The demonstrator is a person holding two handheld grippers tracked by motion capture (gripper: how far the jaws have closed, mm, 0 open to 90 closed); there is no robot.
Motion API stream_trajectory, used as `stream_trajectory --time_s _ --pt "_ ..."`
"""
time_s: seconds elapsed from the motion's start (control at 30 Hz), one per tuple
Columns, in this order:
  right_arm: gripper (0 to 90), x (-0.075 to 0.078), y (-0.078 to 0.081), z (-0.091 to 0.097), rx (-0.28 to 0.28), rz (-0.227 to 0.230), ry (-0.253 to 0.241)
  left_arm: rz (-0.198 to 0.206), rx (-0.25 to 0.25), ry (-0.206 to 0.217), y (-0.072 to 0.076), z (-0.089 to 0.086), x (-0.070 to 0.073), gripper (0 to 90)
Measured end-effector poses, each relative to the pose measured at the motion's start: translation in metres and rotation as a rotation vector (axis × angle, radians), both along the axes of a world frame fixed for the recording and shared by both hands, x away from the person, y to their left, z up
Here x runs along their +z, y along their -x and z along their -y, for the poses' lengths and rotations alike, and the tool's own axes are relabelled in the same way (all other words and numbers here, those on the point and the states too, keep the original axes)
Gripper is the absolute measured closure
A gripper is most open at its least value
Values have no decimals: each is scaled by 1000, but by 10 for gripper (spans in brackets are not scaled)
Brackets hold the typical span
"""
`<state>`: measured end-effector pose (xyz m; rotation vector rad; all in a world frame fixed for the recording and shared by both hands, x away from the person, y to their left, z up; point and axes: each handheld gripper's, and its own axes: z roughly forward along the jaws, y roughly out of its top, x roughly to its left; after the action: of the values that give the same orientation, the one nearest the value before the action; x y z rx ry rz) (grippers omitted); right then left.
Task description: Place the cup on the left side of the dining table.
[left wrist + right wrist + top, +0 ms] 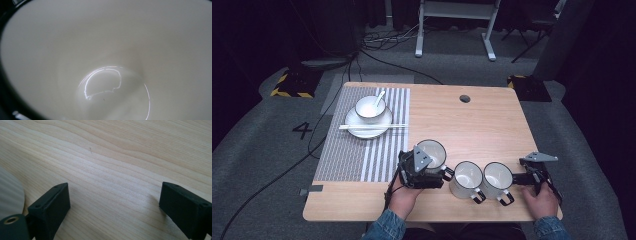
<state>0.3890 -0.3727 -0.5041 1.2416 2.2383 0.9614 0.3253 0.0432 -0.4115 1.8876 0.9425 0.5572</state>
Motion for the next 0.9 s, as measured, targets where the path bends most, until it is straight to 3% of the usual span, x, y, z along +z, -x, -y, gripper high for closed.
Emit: stream_trajectory --time_s 0.1,0.2,0.3,0.43,0.47,0.63,0.9 --pt "99 0 0 0 0 0 0 13 36 15 -4 -10 9 32" --pt "99 0 0 0 -1 -1 -1 29 48 4 -6 -16 12 32" --pt "96 0 -1 0 2 1 0 34 77 -21 -10 -26 16 32" --pt "96 0 -1 0 2 1 0 25 90 -8 -12 -36 18 32" --pt "96 0 -1 0 2 1 0 34 118 -7 -13 -42 20 31" --pt "95 0 -1 0 3 2 1 46 145 -18 -14 -56 26 31" --pt "94 0 -1 0 4 2 1 49 239 -22 -21 -89 32 31"
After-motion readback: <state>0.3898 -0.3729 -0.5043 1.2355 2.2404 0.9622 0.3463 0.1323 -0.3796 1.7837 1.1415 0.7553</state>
